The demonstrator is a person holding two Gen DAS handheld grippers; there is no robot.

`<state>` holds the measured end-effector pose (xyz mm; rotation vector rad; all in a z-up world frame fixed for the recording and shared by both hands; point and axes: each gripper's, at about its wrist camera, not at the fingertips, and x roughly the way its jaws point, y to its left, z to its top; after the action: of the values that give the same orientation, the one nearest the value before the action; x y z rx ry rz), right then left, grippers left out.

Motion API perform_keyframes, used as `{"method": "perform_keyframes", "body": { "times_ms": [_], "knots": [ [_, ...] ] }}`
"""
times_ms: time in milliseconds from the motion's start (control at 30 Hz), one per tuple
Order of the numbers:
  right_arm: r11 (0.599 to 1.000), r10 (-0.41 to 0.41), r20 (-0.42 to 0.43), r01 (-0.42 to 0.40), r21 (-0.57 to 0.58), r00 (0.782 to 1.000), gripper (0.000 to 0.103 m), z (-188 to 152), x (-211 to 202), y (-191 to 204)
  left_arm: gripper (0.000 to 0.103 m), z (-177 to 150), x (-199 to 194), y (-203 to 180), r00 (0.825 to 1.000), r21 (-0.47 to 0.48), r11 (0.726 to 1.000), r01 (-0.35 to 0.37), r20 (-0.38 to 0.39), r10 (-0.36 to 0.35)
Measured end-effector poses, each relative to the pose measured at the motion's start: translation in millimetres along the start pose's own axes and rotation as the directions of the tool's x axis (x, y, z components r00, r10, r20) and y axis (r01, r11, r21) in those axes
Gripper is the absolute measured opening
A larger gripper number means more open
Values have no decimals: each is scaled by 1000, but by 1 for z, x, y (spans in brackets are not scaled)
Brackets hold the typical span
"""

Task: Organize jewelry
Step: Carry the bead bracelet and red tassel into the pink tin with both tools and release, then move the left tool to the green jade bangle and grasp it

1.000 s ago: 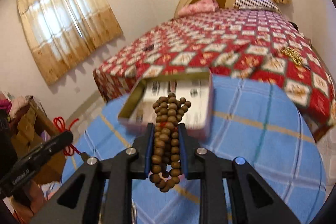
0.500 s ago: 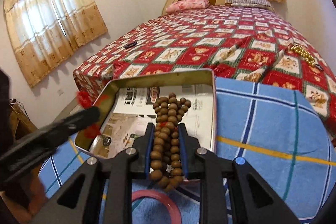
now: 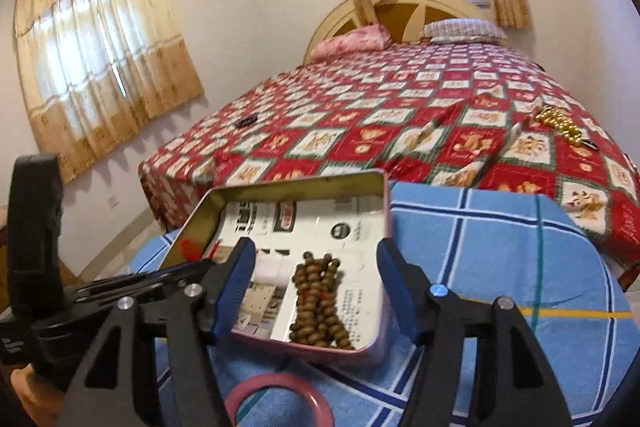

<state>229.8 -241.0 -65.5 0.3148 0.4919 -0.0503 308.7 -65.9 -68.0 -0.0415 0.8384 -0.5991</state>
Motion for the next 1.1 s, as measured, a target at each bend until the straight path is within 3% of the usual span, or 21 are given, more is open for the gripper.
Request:
{"method": "perform_keyframes", "body": {
  "times_ms": [100, 267, 400, 767, 1100],
  "knots": [
    [999, -37, 12, 37, 3, 999, 66, 1, -2, -1, 49, 2, -6, 0, 1000, -9, 1000, -13, 19, 13],
    [995, -96, 58, 95, 8, 994, 66, 2, -16, -7, 50, 1, -38, 1, 994, -15, 997, -76, 80, 77],
    [994, -108, 27, 107, 31, 994, 66, -5, -24, -14, 50, -21, -60, 11, 983, -13, 986, -166, 80, 167],
    [994, -103, -86, 105, 11, 991, 66, -50, -62, -14, 50, -103, -100, 41, 976, -132, 967, -216, -4, 217],
    [992, -107, -83, 101, -77, 991, 67, -70, -77, 2, 50, -127, -98, 33, 971, -141, 961, -240, -38, 237]
  ]
}}
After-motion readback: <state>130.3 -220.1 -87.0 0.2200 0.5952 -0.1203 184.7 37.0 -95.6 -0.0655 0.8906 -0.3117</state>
